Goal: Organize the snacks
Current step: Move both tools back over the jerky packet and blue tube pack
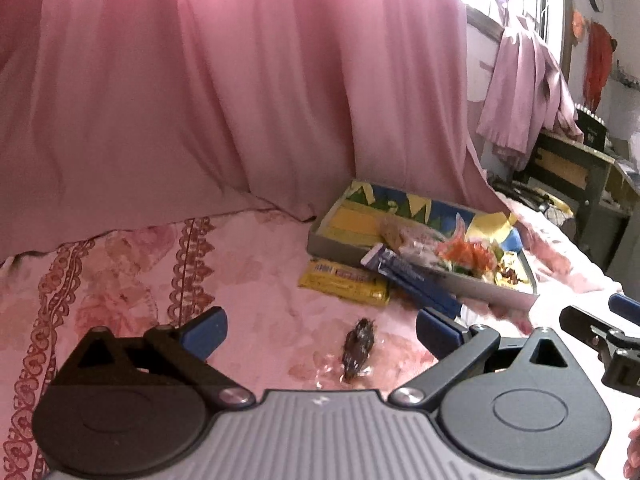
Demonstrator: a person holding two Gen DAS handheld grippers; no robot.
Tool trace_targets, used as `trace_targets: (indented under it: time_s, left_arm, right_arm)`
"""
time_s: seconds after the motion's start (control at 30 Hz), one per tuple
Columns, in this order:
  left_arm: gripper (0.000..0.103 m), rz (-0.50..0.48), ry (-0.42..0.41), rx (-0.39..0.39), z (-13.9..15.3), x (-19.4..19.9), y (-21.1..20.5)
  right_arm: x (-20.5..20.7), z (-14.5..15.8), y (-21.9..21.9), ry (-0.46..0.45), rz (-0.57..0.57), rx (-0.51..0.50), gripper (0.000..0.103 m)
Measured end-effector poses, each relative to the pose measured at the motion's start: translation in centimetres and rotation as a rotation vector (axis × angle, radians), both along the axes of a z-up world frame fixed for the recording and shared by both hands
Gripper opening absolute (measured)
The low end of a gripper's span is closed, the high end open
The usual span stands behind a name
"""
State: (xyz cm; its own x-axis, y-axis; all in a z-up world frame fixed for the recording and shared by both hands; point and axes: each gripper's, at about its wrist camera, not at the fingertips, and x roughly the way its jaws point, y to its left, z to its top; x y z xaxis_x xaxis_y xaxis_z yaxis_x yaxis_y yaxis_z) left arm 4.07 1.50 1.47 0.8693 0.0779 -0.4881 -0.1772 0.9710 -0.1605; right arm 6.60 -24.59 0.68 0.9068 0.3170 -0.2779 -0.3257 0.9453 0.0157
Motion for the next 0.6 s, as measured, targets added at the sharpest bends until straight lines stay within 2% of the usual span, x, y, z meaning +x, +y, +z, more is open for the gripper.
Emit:
trace_targets:
  time_s: [0.13, 0.27, 0.5, 0.6]
  left_arm:
    - [0.103, -0.001, 0.035, 0.004, -0.6, -0.1, 0.3]
    - [0.103, -0.003, 0.111, -0.007, -1.4, 0.4, 0.6]
    - [0.103, 0.022, 0.144, -0.039, -2.2, 0.7, 1.2]
    - [0.103, 0.029, 0.146, -0.029, -2.3, 0.8, 1.2]
  right_arm:
    - [-0.4, -0.6, 0.6, 0.044, -0.001, -0.009, 0.102]
    - [-0.4, -1.0, 1.0, 0.079, 0.002, -0.013, 0.102]
    - [0.1, -1.5, 1.1, 0.117, -0.005, -0.016, 0.102]
    - [0.5, -1.6, 1.1, 0.131, -0.007, -0.01, 0.102]
